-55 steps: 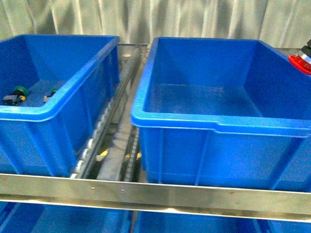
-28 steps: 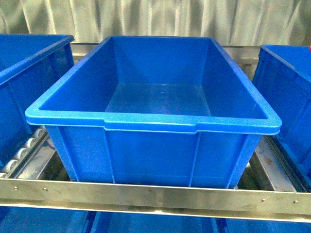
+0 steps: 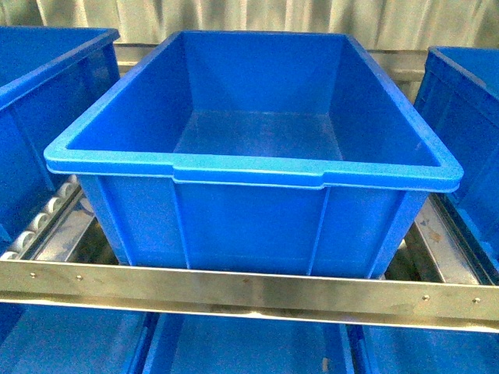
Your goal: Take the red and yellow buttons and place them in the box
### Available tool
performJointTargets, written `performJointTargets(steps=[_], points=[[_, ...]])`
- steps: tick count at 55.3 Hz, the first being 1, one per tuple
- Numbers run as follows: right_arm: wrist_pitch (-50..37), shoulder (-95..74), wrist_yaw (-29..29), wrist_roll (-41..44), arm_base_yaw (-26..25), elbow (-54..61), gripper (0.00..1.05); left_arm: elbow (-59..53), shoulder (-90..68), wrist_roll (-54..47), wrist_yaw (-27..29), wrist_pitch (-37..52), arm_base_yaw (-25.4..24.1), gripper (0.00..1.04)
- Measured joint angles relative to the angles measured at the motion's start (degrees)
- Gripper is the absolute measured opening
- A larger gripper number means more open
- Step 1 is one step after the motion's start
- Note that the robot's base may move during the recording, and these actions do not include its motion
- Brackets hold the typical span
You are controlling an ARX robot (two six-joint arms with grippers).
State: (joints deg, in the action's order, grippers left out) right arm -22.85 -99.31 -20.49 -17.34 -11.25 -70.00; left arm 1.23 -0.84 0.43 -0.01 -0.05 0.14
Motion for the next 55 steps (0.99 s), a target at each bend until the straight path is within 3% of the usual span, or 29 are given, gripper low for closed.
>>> performJointTargets(steps=[13,31,41,50,55], points=[[19.8,-15.1,3.9,2.2,-6.8,-21.9,0.25,0.0,0.0,0.0,0.0,0.0,0.0,0.97],[42.7,-27.8,5.9,5.0,-8.7,-47.4,0.25,0.0,0.0,0.0,0.0,0.0,0.0,0.97],[48.1,-30.1,6.2,5.2,-8.7,-50.0,0.25,0.0,0.0,0.0,0.0,0.0,0.0,0.97],[46.7,-30.4,7.7,5.4,-8.7,-47.3,0.25,0.0,0.0,0.0,0.0,0.0,0.0,0.97],[44.7,-30.4,8.0,6.0,-8.7,-45.1,0.4,0.0,0.0,0.0,0.0,0.0,0.0,0.97]])
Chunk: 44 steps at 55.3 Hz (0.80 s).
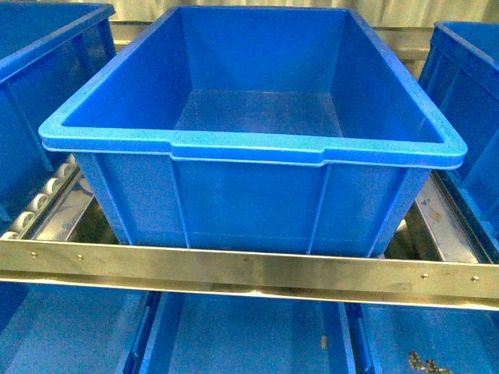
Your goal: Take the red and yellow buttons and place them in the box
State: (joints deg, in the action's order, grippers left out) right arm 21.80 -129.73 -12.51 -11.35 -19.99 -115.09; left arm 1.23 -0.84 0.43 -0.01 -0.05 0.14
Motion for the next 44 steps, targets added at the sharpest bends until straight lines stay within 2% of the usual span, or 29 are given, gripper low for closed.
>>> performJointTargets(steps=[14,22,28,36,44], points=[[-3.7,2.0,0.5,1.8,0.0,4.1,0.77,0.0,0.0,0.0,0.0,0.0,0.0,0.97],[-9.0,10.0,6.8,3.4,0.2,11.4,0.99,0.0,0.0,0.0,0.0,0.0,0.0,0.97],[-13.4,20.9,10.9,5.3,1.3,20.8,0.99,0.0,0.0,0.0,0.0,0.0,0.0,0.97],[-16.6,40.7,15.7,4.8,6.6,37.6,0.99,0.0,0.0,0.0,0.0,0.0,0.0,0.97],[-12.5,61.1,13.7,-0.7,21.2,54.0,0.99,0.0,0.0,0.0,0.0,0.0,0.0,0.97]])
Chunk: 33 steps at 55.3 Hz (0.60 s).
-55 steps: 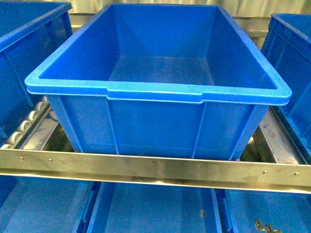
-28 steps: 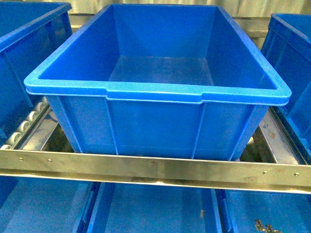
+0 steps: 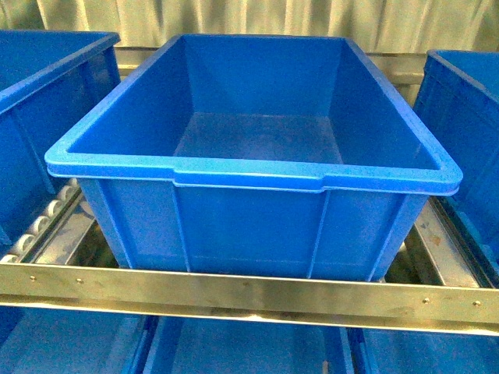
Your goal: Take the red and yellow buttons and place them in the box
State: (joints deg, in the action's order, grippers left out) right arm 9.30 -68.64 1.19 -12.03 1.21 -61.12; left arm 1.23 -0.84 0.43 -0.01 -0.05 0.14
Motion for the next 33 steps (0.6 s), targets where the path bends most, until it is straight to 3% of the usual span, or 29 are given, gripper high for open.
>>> performJointTargets(steps=[10,14,17,19,26,33], points=[[3.1,13.8,-10.3,-7.3,16.2,7.1,0.99,0.0,0.0,0.0,0.0,0.0,0.0,0.97],[1.8,18.1,-16.2,-8.6,21.6,9.2,0.99,0.0,0.0,0.0,0.0,0.0,0.0,0.97],[-3.5,21.6,-22.7,-4.8,24.6,12.6,0.92,0.0,0.0,0.0,0.0,0.0,0.0,0.97],[-7.2,25.0,-26.0,-0.7,25.5,16.2,0.85,0.0,0.0,0.0,0.0,0.0,0.0,0.97],[-8.7,36.4,-29.5,7.6,26.5,28.0,0.64,0.0,0.0,0.0,0.0,0.0,0.0,0.97],[-9.8,45.1,-26.6,10.2,25.2,37.9,0.43,0.0,0.0,0.0,0.0,0.0,0.0,0.97]])
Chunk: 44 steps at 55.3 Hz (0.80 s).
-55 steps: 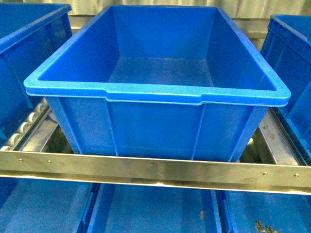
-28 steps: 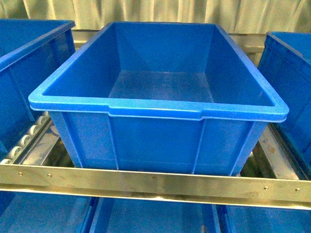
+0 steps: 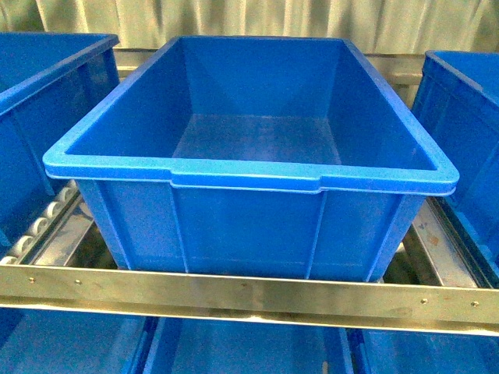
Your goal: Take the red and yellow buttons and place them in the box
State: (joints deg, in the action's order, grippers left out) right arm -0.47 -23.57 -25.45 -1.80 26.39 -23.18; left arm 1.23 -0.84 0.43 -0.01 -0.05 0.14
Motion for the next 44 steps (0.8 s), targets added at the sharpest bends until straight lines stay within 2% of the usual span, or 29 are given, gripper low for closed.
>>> performJointTargets(steps=[7,14,22,33,38,44], points=[[-0.6,4.0,5.1,0.7,-5.2,5.7,0.22,0.0,0.0,0.0,0.0,0.0,0.0,0.97],[2.4,10.0,7.9,1.4,-7.7,9.0,0.03,0.0,0.0,0.0,0.0,0.0,0.0,0.97],[2.3,13.8,12.3,1.5,-12.8,11.8,0.04,0.0,0.0,0.0,0.0,0.0,0.0,0.97],[2.0,16.0,16.9,1.5,-17.1,14.9,0.04,0.0,0.0,0.0,0.0,0.0,0.0,0.97],[2.0,17.4,24.6,1.6,-23.5,15.8,0.04,0.0,0.0,0.0,0.0,0.0,0.0,0.97],[1.7,18.2,24.8,1.5,-26.1,17.2,0.04,0.0,0.0,0.0,0.0,0.0,0.0,0.97]])
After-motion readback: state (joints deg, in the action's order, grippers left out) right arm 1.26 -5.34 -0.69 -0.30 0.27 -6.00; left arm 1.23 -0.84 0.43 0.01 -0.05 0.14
